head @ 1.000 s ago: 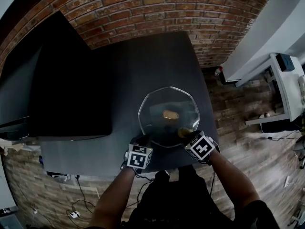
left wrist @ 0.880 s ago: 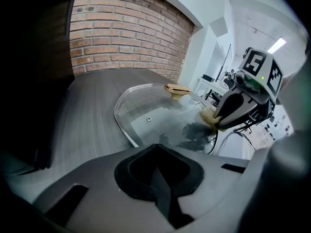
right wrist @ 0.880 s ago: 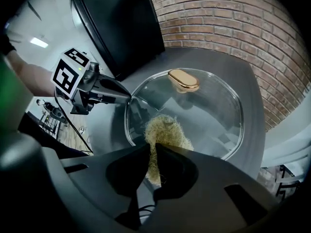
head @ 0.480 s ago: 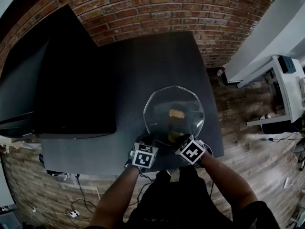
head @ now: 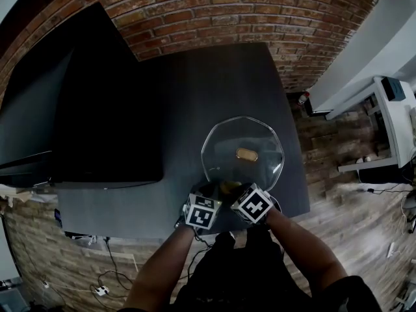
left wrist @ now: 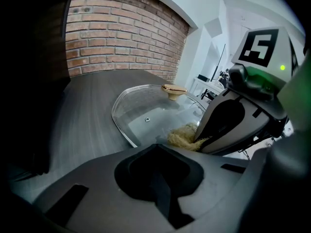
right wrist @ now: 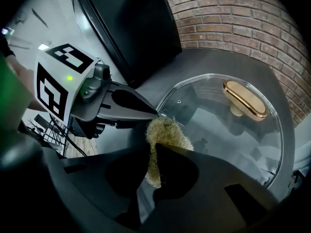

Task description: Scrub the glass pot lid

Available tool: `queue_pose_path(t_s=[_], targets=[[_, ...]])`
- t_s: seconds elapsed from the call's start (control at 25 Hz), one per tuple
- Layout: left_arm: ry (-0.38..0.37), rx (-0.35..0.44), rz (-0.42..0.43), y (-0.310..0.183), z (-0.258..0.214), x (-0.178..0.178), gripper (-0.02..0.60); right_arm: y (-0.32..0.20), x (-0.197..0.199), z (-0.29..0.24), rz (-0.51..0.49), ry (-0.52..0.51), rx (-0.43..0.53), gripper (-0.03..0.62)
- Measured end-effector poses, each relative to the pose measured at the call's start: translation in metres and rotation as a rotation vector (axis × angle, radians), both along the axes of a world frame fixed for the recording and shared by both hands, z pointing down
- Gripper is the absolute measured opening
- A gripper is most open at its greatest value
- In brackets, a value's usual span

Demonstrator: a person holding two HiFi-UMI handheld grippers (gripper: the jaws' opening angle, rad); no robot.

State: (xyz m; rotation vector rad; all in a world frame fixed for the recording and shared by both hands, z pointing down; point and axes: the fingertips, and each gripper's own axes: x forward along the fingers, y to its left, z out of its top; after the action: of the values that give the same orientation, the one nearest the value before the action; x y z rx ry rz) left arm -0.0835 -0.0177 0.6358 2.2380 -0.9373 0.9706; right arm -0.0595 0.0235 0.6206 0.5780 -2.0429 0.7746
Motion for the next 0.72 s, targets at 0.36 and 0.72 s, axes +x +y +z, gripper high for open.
queue_pose_path(t_s=[0.36, 0.72], targets=[[0.034, -0.046, 0.007, 0.000, -0.002, -0.003, 0.032, -0.012, -0.010, -0.007, 0.148, -0.102, 0.015, 0.043], [0.059, 0.048, -0.021, -0.013, -0.023, -0.006, 0.032, -0.032, -0.006, -0.036, 0.218, -0.171, 0.160, 0.043]])
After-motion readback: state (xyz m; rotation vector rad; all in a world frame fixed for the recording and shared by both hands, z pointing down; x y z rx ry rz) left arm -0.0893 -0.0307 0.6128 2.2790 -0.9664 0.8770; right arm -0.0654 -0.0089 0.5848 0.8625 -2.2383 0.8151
